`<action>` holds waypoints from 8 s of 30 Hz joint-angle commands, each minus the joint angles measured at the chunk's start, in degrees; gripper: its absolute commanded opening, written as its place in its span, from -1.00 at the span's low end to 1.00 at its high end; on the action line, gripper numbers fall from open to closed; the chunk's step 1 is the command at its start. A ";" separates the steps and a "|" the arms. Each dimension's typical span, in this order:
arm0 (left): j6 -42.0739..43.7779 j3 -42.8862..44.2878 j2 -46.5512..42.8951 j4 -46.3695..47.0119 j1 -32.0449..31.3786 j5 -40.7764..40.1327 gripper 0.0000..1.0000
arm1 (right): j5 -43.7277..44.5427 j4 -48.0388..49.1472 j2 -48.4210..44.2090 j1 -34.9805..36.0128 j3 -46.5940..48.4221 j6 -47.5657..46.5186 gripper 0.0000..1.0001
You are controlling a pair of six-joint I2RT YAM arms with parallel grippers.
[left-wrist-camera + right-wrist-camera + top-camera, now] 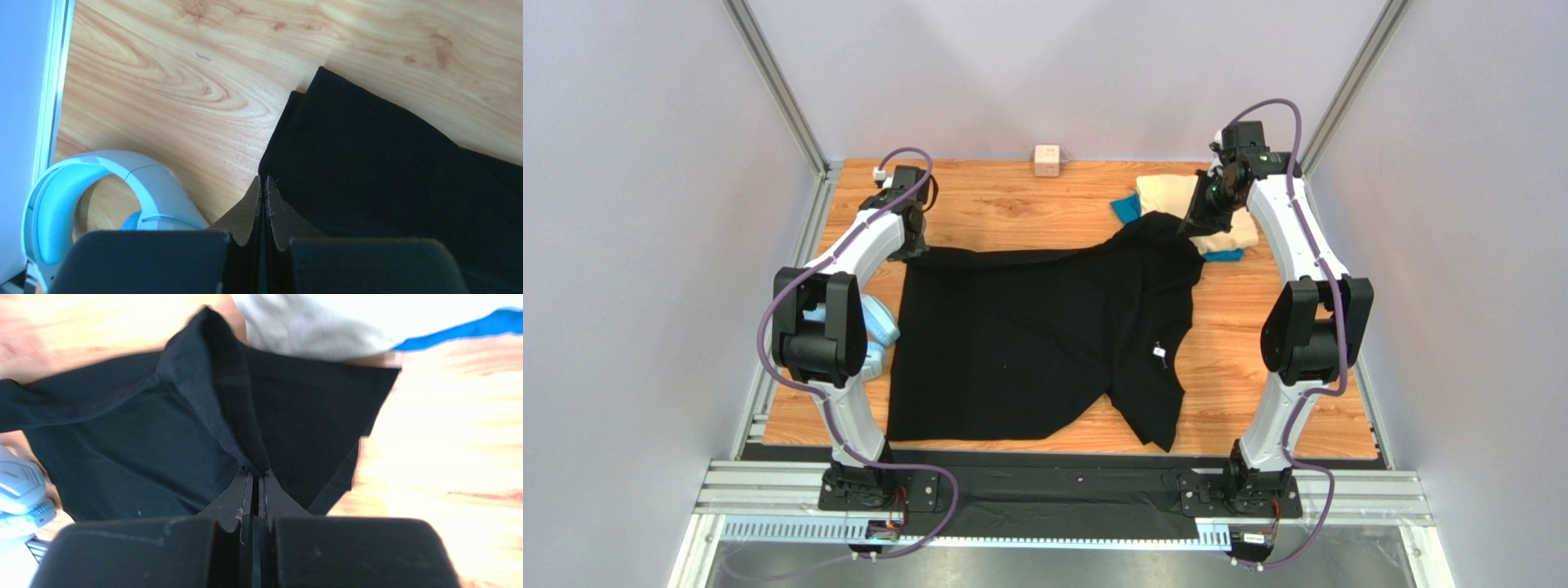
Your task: Fold and stack the t-shirts
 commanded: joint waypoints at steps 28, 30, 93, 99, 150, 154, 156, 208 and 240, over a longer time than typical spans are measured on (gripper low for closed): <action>0.51 -4.36 -4.94 -6.58 0.85 3.54 -1.00 | 0.53 -7.27 -8.77 -0.13 -14.55 -1.41 -1.00; -0.28 -4.80 -4.15 -7.45 0.85 4.25 -1.00 | 0.27 -7.36 -8.34 -0.13 -14.73 -1.33 -1.00; -6.09 1.79 10.18 -9.48 -0.48 6.27 -1.00 | -2.02 -4.72 34.29 17.45 20.61 5.44 -1.00; -5.03 0.12 8.77 -9.56 2.95 7.24 -1.00 | -1.66 -4.54 33.86 16.57 20.69 6.67 -1.00; -6.61 -13.49 -8.10 -14.58 -5.13 27.18 -0.79 | -1.40 -11.75 -16.77 13.32 -30.89 8.78 -0.30; -6.79 -15.70 -8.72 -14.13 -5.48 27.71 -0.81 | -0.61 -12.19 -17.39 13.93 -34.93 9.04 -0.31; -6.61 -15.79 -8.89 -14.22 -5.57 27.54 -0.81 | 0.35 -12.02 -16.86 14.20 -35.90 9.04 -0.31; -6.52 -25.89 -8.01 -10.71 -6.27 22.61 -1.00 | 9.50 -7.18 2.13 2.25 -29.49 4.39 -1.00; -3.36 -22.21 -16.97 -15.89 -6.45 21.55 -0.74 | 10.73 -10.87 5.73 -7.51 -14.90 3.60 -0.92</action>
